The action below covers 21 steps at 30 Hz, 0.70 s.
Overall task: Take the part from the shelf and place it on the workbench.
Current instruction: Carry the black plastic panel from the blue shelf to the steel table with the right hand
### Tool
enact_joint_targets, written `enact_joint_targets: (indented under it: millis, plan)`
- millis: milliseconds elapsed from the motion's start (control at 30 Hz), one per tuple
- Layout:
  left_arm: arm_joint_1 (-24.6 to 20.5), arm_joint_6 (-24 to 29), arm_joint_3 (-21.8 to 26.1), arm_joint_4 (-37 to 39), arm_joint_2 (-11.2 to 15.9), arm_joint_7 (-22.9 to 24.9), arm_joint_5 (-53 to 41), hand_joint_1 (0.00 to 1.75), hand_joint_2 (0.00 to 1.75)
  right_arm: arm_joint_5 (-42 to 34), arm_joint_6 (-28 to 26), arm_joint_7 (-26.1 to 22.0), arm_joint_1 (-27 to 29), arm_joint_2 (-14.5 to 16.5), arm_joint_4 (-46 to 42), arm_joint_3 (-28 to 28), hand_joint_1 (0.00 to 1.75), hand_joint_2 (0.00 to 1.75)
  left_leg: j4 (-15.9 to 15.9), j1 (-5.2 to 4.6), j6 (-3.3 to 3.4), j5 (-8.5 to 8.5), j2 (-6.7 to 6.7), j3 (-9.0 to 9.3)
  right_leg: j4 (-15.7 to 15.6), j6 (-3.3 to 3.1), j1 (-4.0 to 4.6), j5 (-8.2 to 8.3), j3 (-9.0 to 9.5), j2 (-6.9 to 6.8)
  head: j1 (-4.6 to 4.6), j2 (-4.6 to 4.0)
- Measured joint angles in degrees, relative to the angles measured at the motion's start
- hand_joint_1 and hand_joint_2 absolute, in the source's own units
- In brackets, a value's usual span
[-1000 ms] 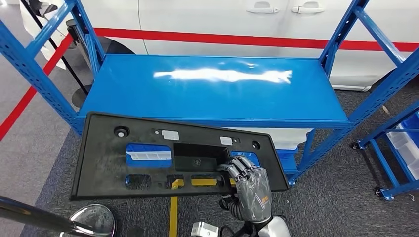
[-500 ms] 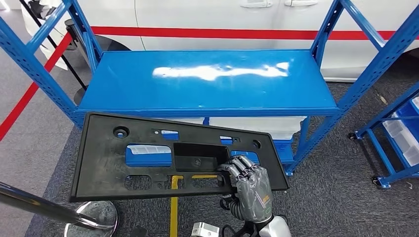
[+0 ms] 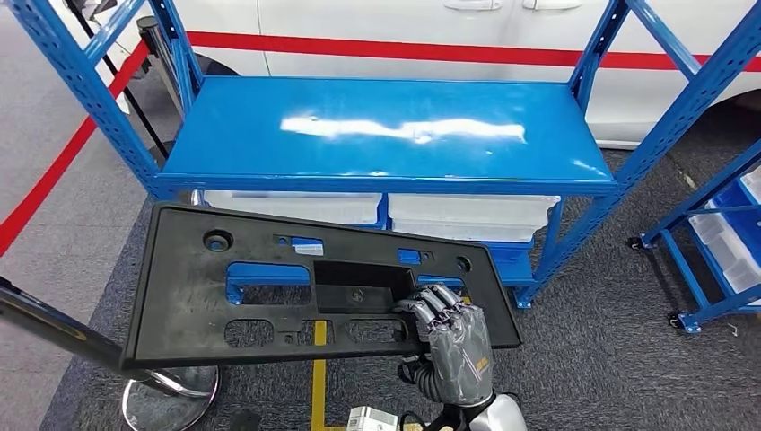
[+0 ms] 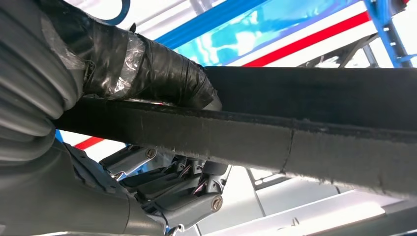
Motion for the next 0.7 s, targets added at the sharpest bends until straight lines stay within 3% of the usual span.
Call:
enact_joint_targets:
  millis: [67, 100, 133, 167, 233, 300, 333, 433, 500, 567, 600, 633, 667, 700]
  plan:
    - [-0.04, 0.0, 0.02, -0.01, 0.02, 0.0, -0.02, 0.0, 1.75, -0.15, 0.0, -0.05, 0.04, 0.0, 0.01, -0.01, 1.75, 1.75, 0.16, -0.07, 0.37, 0.92, 0.1, -1.24, 7.12, 0.4, -0.16, -4.94, -2.19, 0.06, -0.01, 0.0]
    - [-0.01, 0.0, 0.02, -0.01, 0.02, 0.0, -0.02, 0.0, 1.75, -0.19, 0.0, -0.05, 0.08, 0.0, 0.01, -0.01, 1.75, 1.75, 0.27, -0.11, 0.37, 1.34, 0.15, -1.91, 10.16, 0.53, -0.24, -6.18, -2.85, 0.06, -0.01, 0.01]
    - [0.01, -0.01, 0.03, -0.01, 0.02, 0.0, -0.02, 0.0, 1.75, -0.22, 0.0, -0.05, 0.11, 0.0, 0.01, -0.01, 1.75, 1.75, 0.39, -0.14, 0.34, 1.72, 0.2, -2.54, 11.52, 0.57, -0.3, -6.18, -2.66, 0.06, -0.02, 0.01]
    - [0.02, -0.01, 0.03, -0.01, 0.02, 0.0, -0.02, 0.0, 1.75, -0.25, 0.0, -0.05, 0.12, 0.0, 0.01, -0.01, 1.75, 1.75, 0.5, -0.16, 0.28, 2.06, 0.22, -3.1, 10.65, 0.49, -0.33, -5.13, -1.36, 0.06, -0.01, 0.01]
    - [0.02, -0.02, 0.04, -0.01, 0.01, 0.0, -0.02, 0.0, 1.75, -0.28, -0.01, -0.05, 0.09, 0.0, 0.01, -0.01, 1.75, 1.75, 0.65, -0.18, 0.03, 2.65, 0.2, -3.84, 3.26, 0.01, -0.27, -2.48, 4.01, 0.09, -0.01, 0.01]
    - [-0.01, -0.02, 0.06, -0.01, -0.01, 0.0, -0.02, 0.0, 1.75, -0.31, -0.02, -0.1, 0.04, 0.0, -0.01, -0.03, 1.75, 1.75, 0.62, -0.24, -0.55, 3.28, 0.16, -4.17, -4.03, -0.56, 0.09, -1.64, 8.54, 0.18, -0.01, 0.01]
    - [-0.02, -0.02, 0.07, -0.01, -0.01, 0.0, -0.02, 0.0, 1.75, -0.35, -0.03, -0.15, 0.02, 0.0, -0.02, -0.05, 1.75, 1.75, 0.54, -0.22, -0.93, 3.62, 0.16, -4.27, -5.73, -0.78, 0.32, -1.75, 9.38, 0.23, -0.02, 0.0]
    - [0.04, -0.02, 0.07, 0.0, -0.01, -0.01, -0.02, 0.0, 1.75, -0.6, -0.04, -0.33, 0.05, 0.02, -0.02, -0.09, 1.75, 1.75, 0.52, -0.14, -2.02, 3.9, 0.14, -4.66, -6.58, -1.84, 0.29, -0.65, 8.94, 0.15, -0.04, 0.0]
    - [0.09, -0.02, 0.07, 0.0, 0.01, -0.03, 0.0, 0.0, 1.75, -0.84, -0.05, -0.49, 0.08, 0.03, -0.02, -0.1, 1.75, 1.75, 3.65, -0.13, -2.46, 0.64, 0.04, -5.98, -7.02, -2.9, 0.01, 0.43, 8.16, -0.05, -0.12, 0.01]
    - [0.11, -0.02, 0.07, -0.01, 0.03, -0.03, 0.06, 0.0, 1.75, -1.01, -0.07, -0.59, 0.19, 0.03, -0.03, -0.14, 1.75, 1.75, 10.58, -0.07, -2.75, -4.34, 0.0, -8.28, -6.87, -3.4, 0.2, 1.26, 6.92, -0.16, -0.18, 0.01]
    - [0.13, -0.02, 0.07, 0.0, 0.04, -0.03, 0.09, 0.0, 1.75, -1.06, -0.07, -0.61, 0.31, 0.02, -0.02, -0.16, 1.75, 1.75, 13.97, -0.06, -2.89, -5.89, 0.01, -9.16, -6.7, -3.44, 0.29, 1.63, 6.24, -0.19, -0.18, 0.01]
    - [0.17, -0.02, 0.07, 0.0, 0.06, -0.02, 0.11, 0.0, 1.75, -1.09, -0.07, -0.63, 0.43, 0.02, -0.02, -0.19, 1.75, 1.75, 15.88, -0.06, -2.96, -6.27, 0.01, -9.31, -6.46, -3.42, 0.36, 1.97, 5.55, -0.2, -0.18, 0.01]
    - [0.19, -0.02, 0.07, 0.0, 0.06, -0.02, 0.11, 0.0, 1.75, -1.13, -0.07, -0.64, 0.53, 0.02, -0.01, -0.21, 1.75, 1.75, 15.84, -0.07, -2.97, -5.59, 0.01, -8.49, -6.13, -3.35, 0.39, 2.25, 4.85, -0.2, -0.18, 0.0]
    - [0.2, -0.02, 0.07, 0.0, 0.07, -0.03, 0.11, 0.0, 1.75, -1.15, -0.07, -0.66, 0.6, 0.02, -0.01, -0.24, 1.75, 1.75, 13.48, -0.07, -2.91, -4.11, 0.01, -6.53, -5.72, -3.26, 0.39, 2.45, 4.2, -0.18, -0.18, 0.0]
